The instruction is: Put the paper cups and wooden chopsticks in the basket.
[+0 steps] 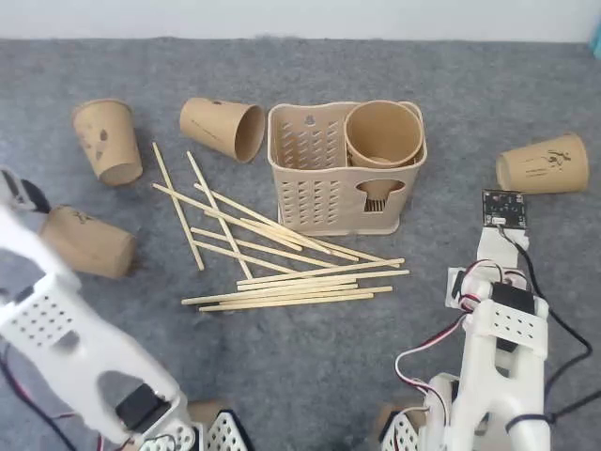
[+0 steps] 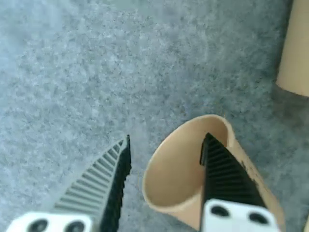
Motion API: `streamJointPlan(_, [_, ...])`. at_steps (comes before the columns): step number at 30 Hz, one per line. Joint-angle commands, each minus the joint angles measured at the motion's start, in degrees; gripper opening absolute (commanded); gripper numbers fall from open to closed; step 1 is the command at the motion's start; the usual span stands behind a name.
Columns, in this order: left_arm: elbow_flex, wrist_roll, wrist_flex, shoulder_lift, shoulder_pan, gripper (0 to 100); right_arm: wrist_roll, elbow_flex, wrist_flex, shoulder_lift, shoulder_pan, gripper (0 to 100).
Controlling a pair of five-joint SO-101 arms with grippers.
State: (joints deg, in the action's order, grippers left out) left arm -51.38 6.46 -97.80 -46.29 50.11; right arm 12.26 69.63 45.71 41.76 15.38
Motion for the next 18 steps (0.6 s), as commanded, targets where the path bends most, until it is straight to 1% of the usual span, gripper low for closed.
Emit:
streamJointPlan(1, [-5.9, 0.4, -2.9, -1.9, -1.3, 22, 1.5, -0.3, -0.9, 2.4, 0.8, 0.8])
streamJointPlan(5, [-4.6, 0.4, -2.9, -0.4, -2.2, 22, 1.5, -0.2, -0.9, 2.4, 0.8, 0.8])
streamJointPlan(9, [-0.5, 0.4, -2.9, 5.6, -4.0, 23, 1.5, -0.2, -1.0, 2.4, 0.8, 0.8])
streamJointPlan(12, [9.2, 0.5, -2.9, 11.6, -6.9, 23, 1.5, -0.2, -1.0, 2.5, 0.8, 0.8])
streamJointPlan(15, [22.0, 3.4, -2.9, 17.9, -11.0, 23, 1.5, -0.2, -1.0, 2.6, 0.8, 0.8])
streamJointPlan(18, [33.4, 4.2, -2.8, 24.7, -14.2, 23, 1.5, -0.2, -1.2, 2.6, 0.8, 0.8])
